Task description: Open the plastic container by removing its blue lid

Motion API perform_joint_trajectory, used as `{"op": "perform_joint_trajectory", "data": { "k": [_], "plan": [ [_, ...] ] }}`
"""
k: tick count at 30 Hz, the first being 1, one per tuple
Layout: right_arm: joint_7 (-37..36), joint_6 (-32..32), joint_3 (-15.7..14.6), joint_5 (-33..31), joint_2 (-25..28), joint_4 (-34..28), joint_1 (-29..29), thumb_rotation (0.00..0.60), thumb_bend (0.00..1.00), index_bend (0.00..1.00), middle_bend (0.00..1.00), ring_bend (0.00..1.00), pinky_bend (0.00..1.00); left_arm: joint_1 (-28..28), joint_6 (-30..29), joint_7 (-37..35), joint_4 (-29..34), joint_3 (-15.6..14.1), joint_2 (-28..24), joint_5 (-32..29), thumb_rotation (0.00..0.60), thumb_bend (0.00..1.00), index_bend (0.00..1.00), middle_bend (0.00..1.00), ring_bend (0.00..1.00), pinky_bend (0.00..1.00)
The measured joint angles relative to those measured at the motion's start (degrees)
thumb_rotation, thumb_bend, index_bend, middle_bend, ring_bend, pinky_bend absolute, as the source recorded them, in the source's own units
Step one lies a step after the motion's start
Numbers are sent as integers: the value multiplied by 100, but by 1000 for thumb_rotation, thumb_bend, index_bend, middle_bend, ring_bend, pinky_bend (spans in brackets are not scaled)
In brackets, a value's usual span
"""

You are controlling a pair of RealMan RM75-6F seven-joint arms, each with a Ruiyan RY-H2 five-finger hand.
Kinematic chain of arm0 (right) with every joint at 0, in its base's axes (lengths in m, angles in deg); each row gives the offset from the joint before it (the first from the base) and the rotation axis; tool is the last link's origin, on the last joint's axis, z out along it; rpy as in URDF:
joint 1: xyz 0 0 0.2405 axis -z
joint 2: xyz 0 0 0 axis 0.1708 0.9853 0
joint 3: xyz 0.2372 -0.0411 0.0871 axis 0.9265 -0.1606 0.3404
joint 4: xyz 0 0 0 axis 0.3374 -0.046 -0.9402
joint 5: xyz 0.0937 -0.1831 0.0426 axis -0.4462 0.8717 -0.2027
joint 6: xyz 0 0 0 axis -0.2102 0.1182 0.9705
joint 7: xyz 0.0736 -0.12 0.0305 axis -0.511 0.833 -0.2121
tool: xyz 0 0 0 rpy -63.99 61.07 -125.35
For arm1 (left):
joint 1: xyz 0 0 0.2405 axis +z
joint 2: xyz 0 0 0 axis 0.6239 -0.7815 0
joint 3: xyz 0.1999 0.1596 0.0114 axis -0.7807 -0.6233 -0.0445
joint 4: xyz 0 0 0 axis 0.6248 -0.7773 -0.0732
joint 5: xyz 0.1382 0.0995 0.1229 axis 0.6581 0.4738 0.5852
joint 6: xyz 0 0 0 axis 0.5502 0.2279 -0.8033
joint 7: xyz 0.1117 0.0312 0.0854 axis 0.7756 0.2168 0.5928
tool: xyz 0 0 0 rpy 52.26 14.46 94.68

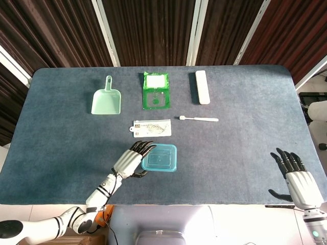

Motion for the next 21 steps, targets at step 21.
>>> {"op": "perform_joint_trajectory", "data": {
  "k": [21],
  "plan": [
    [40, 128, -46, 80, 9, -54, -62, 600, 159, 0, 0, 0, 0, -314, 160, 73, -660, -23, 400, -228, 600, 271, 0, 124, 4, 10]
  ]
}}
